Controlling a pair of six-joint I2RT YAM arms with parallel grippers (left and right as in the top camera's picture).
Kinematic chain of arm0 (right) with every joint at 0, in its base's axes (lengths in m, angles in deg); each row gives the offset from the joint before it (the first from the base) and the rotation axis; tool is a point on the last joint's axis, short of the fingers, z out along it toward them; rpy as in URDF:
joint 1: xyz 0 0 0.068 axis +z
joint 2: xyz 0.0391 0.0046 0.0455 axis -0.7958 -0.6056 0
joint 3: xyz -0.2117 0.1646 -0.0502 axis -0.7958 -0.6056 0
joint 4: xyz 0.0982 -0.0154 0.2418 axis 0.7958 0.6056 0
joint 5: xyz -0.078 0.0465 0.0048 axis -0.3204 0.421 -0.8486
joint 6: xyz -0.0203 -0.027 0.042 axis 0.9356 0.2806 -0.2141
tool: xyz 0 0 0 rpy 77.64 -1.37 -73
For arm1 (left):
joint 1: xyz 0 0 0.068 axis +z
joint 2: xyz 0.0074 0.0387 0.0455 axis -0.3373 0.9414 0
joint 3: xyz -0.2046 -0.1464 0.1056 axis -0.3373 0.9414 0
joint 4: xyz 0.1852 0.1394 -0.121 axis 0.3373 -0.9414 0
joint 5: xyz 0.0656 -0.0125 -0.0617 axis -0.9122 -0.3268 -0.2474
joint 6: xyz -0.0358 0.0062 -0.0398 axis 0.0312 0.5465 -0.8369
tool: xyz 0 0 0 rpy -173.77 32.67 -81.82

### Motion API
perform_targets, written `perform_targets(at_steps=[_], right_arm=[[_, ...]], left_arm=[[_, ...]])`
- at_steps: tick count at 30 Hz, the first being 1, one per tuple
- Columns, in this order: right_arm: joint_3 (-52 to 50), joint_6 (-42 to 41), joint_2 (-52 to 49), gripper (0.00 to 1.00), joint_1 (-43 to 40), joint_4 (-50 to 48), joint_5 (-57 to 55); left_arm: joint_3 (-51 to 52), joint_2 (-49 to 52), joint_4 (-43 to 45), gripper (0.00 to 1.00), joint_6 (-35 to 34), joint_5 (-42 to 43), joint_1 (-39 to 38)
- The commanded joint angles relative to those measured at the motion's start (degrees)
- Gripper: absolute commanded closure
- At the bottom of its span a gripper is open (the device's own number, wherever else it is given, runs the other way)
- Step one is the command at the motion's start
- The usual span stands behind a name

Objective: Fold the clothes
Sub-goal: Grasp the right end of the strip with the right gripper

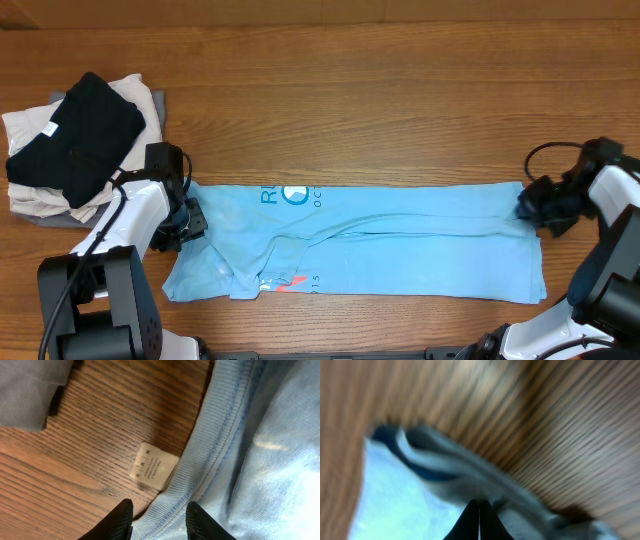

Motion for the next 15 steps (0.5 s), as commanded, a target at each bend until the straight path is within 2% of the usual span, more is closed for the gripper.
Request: perform_targets(at_steps=[1,5,8,10,12,15], right_arm=[[5.01,0.17,0.04,0.9,-0.07,0.59,-0.66],[8.46,6.27,0.04,0.84,0.02,3.63,9.75],[9.55,9.68,0.04,0.84,0.15,6.03,14.47],[9.55,10.25,0.04,0.84,0.15,7.02,16.39],[9.55,11.08,0.07,0.84,0.15,7.61,18.01],[9.55,11.74,0.13,0.84,0.15,8.02,20.94]], left_arm=[[0.37,0.5,0.33,0.61,0.46,0.13,0.31],[-1.75,0.48,-1.53,0.62,2.8,4.24,0.31],[-5.9,0.37,-5.64,0.76,6.86,11.67,0.28],[-9.64,0.09,-9.18,0.81,11.91,19.32,0.07],[-12.52,-0.61,-12.11,0.79,14.88,24.24,-0.81],[-13.75,-2.08,-12.63,0.74,15.06,23.54,-2.73]])
